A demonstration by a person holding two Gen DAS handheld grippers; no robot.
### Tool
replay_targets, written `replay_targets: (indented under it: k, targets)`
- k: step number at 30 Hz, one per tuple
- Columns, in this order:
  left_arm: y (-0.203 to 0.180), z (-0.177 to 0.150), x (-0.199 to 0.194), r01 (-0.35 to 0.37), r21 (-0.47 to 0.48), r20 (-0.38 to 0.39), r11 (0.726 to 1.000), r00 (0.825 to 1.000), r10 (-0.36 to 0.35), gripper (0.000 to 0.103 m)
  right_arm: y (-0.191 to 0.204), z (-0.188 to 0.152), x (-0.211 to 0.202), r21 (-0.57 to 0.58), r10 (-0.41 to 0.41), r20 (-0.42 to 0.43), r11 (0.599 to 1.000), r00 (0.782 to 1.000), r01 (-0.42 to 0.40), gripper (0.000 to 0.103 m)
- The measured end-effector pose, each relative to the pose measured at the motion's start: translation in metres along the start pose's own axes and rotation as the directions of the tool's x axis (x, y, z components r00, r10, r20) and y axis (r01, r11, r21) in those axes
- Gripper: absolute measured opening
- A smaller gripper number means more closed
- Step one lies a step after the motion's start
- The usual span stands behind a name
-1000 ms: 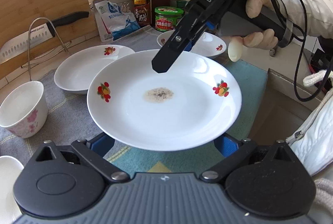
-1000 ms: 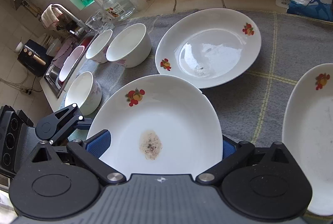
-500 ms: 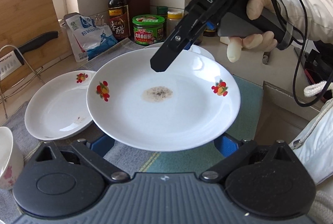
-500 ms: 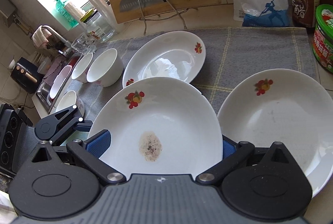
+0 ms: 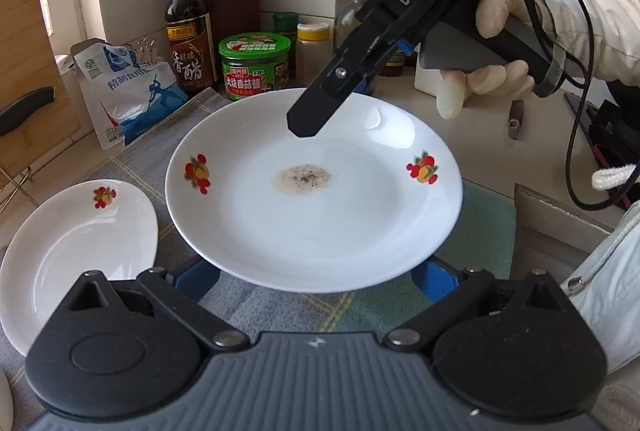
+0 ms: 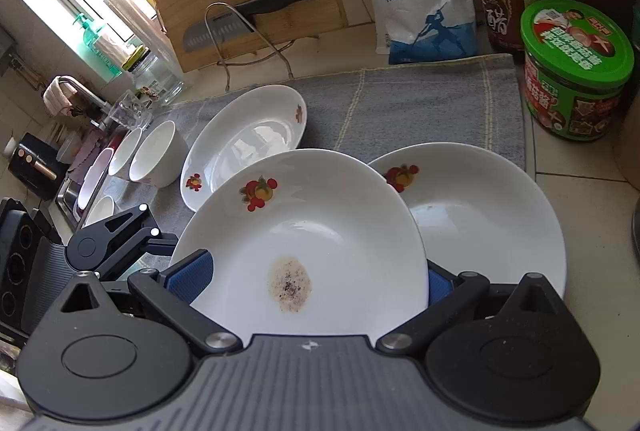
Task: Organize plates and bowls
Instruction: 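Lift the stained plate with the right tool and carry it over the placed plate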
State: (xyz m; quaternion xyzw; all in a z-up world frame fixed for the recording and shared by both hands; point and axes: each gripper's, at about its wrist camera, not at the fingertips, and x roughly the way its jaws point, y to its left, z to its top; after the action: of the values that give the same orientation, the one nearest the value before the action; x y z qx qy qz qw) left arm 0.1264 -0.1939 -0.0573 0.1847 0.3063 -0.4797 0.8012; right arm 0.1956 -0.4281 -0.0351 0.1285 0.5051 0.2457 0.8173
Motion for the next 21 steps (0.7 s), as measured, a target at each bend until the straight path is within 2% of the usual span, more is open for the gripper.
replay_targets:
  k: [12, 21]
  targets:
    - [-0.005, 0.021, 0.037, 0.024, 0.012, -0.029, 1.0, 0.999, -0.024, 0.101, -0.045, 0.0, -0.008, 0.056, -0.011, 0.007, 0.998, 1.0, 0.01, 0.103]
    - [-0.002, 0.026, 0.05, 0.03, 0.014, -0.046, 0.999, 0.999, -0.029, 0.101, -0.059, 0.001, -0.008, 0.074, -0.01, 0.007, 0.997, 1.0, 0.009, 0.103]
